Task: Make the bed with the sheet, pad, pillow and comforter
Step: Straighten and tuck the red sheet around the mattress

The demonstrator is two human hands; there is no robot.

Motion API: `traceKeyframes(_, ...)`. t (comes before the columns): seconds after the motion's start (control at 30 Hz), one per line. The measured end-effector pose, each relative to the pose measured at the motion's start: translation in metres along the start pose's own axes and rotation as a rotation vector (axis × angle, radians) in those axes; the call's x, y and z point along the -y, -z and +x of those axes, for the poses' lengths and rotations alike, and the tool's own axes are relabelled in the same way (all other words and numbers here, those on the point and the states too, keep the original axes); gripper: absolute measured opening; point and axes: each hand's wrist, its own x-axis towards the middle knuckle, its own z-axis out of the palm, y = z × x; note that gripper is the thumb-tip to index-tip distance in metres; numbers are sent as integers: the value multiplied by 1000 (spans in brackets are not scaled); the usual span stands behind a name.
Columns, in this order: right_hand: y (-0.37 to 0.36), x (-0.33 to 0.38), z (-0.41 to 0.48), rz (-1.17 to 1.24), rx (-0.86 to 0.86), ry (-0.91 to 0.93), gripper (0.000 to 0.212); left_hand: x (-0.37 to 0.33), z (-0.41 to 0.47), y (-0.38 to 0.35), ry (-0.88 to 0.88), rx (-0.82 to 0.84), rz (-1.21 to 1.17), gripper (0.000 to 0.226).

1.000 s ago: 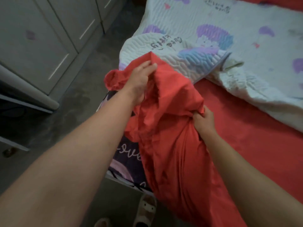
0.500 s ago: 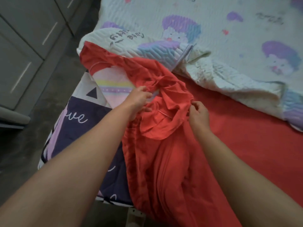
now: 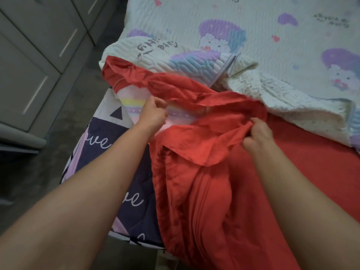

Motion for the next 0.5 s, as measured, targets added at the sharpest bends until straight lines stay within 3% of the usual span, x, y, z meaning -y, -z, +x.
traceKeyframes(0.13,12,26,8,-23,52,67,33,-4,8,2,-122,64,255,35)
traceKeyframes(0.23,18,33,-1,-332,175,192,34,-9,18,-4,-288,142,633,59)
traceKeyframes(0.33,20,20,-7,-748,341,226,48,-21,25,-13,-294,107,856,81)
traceKeyframes(0.4,19,2,0,-983,225,279,47,-26,34,-16,-300,96,949,92)
traceKeyframes(0.5,12,-19,20,-960,32,292,41,-25,54,-11,-295,88,1160,102)
